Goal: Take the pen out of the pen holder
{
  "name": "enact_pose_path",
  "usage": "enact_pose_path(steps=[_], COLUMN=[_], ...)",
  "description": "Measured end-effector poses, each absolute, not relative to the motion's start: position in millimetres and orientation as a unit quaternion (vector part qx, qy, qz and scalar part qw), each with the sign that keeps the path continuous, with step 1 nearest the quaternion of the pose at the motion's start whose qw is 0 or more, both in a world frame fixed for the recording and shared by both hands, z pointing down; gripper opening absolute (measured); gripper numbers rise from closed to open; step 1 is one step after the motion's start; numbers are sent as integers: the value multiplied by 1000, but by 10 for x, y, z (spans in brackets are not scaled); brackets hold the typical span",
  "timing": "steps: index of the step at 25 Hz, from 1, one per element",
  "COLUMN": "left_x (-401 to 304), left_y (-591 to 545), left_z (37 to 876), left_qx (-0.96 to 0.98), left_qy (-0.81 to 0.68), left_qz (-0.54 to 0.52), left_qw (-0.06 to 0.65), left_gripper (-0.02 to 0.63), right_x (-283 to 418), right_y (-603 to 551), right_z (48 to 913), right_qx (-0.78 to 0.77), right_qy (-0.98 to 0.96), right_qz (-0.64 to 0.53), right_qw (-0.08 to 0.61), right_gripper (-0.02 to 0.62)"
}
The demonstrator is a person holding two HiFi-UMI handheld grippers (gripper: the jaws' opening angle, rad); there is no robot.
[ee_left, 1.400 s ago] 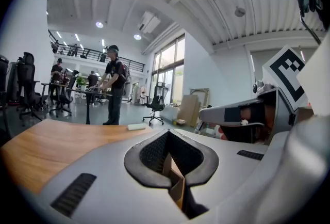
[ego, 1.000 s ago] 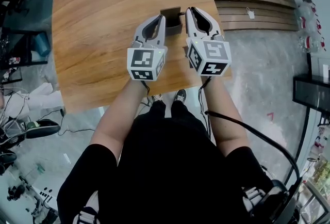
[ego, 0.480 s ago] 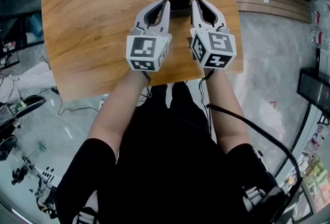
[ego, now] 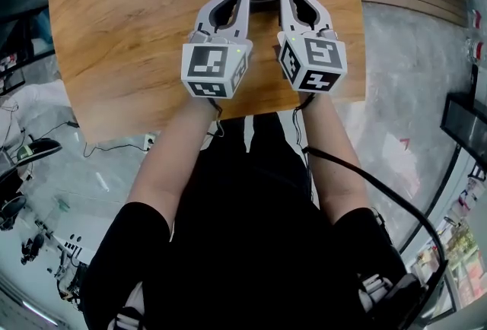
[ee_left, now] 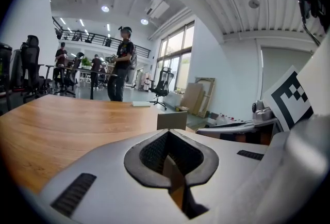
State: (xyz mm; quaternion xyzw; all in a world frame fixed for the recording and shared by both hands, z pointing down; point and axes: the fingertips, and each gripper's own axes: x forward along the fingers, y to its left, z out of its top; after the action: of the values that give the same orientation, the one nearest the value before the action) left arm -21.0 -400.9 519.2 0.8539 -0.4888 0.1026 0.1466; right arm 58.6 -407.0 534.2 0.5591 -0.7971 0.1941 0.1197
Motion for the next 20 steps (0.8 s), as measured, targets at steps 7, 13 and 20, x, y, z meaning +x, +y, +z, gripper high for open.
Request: enact_pose_path(steps=[7, 13, 20], left_x=[-292, -286, -200], left_y=[-3962, -3849, -3721], left_z=[5126, 4645, 3580], left_qx=[854, 859, 868], left_qy=[-492, -491, -493], left_qz=[99, 85, 38], left_qw=[139, 115, 42], left_gripper=[0, 0, 0], right_x=[586, 616, 639], right_y=[-4060, -3944, -3738], right_z=[5213, 4671, 3532], right_qx=[563, 577, 582], right_qy=[-797, -796, -808], right_qz=[198, 166, 76], right_qw=[86, 74, 36], right_gripper=[41, 41, 17])
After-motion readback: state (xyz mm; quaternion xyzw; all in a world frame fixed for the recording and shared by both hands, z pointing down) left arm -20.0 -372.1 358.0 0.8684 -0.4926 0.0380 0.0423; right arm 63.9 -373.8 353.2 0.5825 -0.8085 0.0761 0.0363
